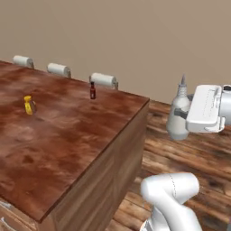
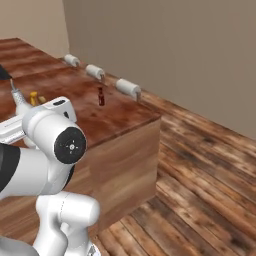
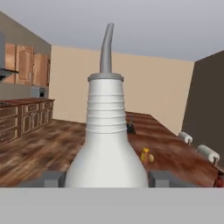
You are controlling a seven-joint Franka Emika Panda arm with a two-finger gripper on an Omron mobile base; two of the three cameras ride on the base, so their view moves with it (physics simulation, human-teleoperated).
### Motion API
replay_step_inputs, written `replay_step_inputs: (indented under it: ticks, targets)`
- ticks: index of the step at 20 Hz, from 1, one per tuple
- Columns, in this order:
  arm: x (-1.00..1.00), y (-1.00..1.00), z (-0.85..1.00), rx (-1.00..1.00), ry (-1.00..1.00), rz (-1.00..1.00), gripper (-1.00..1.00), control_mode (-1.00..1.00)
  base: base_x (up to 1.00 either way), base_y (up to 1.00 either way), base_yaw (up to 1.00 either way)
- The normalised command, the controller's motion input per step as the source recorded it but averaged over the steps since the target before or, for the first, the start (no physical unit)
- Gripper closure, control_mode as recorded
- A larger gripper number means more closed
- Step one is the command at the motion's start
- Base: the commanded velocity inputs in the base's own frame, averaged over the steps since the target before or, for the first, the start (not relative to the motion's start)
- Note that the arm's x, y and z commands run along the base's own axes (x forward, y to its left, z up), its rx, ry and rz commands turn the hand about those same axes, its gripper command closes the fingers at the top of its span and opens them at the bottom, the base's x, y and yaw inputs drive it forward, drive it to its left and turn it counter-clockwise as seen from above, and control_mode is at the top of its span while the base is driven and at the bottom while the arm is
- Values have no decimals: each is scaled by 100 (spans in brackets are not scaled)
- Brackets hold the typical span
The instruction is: Move the condiment bottle and oil and vinegar bottle from the cabinet to the dining counter.
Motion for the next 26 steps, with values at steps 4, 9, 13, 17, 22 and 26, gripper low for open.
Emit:
replay_step_inputs:
  ticks: [4,9,13,17,22,26]
  targets:
    - [0,0,0,0,0,0,100,100,44,-78,35]
    - [0,0,0,0,0,0,100,100,41,-82,34]
    - [0,0,0,0,0,0,100,100,41,-80,35]
    - [0,0,0,0,0,0,100,100,40,-81,35]
    - [0,0,0,0,0,0,100,100,35,-83,35]
    - [0,0,0,0,0,0,100,100,34,-84,35]
